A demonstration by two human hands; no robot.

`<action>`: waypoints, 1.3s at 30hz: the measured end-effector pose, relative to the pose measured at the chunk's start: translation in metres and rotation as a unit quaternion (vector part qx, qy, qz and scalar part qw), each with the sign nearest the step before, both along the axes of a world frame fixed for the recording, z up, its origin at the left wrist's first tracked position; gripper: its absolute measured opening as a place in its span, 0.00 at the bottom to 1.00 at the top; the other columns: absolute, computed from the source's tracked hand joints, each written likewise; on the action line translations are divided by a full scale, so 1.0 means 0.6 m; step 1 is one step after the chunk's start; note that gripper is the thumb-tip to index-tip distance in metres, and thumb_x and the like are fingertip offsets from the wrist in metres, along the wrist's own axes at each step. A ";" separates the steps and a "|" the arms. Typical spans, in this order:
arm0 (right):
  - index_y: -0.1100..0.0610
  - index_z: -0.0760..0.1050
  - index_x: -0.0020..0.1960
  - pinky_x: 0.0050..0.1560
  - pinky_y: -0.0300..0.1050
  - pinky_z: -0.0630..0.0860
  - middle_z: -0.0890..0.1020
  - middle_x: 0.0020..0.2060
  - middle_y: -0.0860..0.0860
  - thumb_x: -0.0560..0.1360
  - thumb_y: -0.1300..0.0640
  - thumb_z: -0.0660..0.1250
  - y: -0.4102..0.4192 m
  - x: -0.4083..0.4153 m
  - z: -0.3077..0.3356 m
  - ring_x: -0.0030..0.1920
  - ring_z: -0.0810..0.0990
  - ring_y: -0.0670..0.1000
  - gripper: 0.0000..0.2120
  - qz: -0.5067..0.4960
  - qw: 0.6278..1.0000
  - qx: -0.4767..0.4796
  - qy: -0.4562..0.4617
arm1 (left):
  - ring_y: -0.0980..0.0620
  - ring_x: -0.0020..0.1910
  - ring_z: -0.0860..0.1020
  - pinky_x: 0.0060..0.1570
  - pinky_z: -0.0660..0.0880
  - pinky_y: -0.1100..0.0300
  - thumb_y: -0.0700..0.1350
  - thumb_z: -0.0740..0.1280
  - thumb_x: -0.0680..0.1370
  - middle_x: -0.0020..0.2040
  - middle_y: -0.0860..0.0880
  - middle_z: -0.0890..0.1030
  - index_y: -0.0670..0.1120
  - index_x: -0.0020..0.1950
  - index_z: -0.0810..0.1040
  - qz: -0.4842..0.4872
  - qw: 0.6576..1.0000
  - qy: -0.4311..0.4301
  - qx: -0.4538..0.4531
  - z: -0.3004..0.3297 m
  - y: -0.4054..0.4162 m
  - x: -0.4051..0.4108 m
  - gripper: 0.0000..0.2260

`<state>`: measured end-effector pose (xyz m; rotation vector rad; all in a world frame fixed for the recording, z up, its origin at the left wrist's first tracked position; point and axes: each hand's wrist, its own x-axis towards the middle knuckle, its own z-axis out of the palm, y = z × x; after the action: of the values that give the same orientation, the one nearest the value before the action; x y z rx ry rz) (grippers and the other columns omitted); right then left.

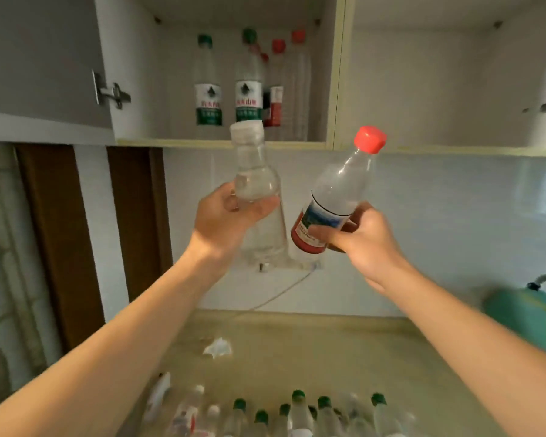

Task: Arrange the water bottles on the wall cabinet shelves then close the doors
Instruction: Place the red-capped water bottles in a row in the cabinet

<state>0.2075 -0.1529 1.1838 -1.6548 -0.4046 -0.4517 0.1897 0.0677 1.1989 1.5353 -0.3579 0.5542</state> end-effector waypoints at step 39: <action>0.54 0.72 0.65 0.39 0.38 0.78 0.81 0.51 0.48 0.74 0.40 0.73 0.150 0.332 0.329 0.46 0.82 0.47 0.27 -0.350 0.910 -0.171 -0.139 | 0.56 0.57 0.77 0.49 0.72 0.62 0.55 0.72 0.77 0.61 0.55 0.77 0.53 0.69 0.68 0.012 0.985 -0.074 0.154 0.291 0.110 0.383 0.24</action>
<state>0.4065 -0.0629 1.3811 -2.0682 -0.0767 -1.2200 0.4193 0.1337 1.3737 1.8017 -0.5601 0.6561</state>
